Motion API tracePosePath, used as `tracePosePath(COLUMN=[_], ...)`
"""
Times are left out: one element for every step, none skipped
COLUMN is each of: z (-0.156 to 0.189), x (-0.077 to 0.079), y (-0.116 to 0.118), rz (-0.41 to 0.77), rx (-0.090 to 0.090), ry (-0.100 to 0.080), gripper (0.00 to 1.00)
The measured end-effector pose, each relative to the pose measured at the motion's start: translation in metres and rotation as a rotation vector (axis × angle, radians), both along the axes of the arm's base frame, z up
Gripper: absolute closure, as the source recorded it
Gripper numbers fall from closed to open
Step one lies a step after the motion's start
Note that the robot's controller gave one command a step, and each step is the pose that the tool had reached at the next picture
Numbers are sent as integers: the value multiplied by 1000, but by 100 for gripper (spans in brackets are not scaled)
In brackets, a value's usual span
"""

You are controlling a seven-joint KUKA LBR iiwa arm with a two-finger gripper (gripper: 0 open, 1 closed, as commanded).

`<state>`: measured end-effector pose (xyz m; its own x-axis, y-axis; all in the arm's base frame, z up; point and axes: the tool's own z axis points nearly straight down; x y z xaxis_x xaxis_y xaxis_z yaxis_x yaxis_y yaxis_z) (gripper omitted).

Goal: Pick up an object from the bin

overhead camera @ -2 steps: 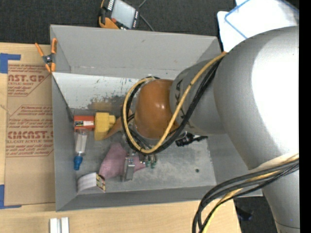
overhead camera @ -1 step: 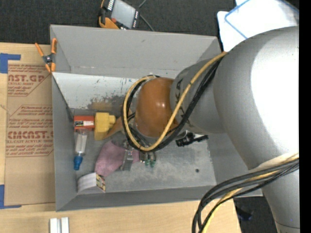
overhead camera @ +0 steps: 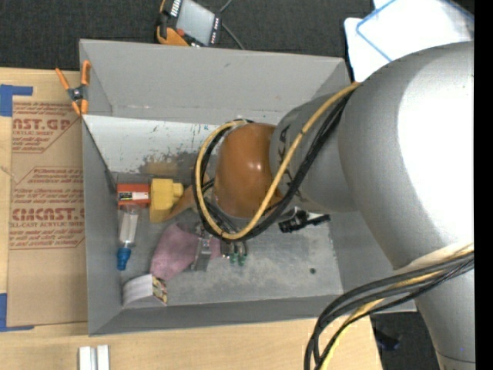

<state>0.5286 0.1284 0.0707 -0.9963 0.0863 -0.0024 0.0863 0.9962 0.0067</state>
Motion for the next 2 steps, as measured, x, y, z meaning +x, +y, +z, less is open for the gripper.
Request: tracePosePath(z=[7, 18], x=[-1, -1], y=[0, 0], rz=[0, 0], rx=[0, 1], ry=[1, 3], gripper=[100, 100])
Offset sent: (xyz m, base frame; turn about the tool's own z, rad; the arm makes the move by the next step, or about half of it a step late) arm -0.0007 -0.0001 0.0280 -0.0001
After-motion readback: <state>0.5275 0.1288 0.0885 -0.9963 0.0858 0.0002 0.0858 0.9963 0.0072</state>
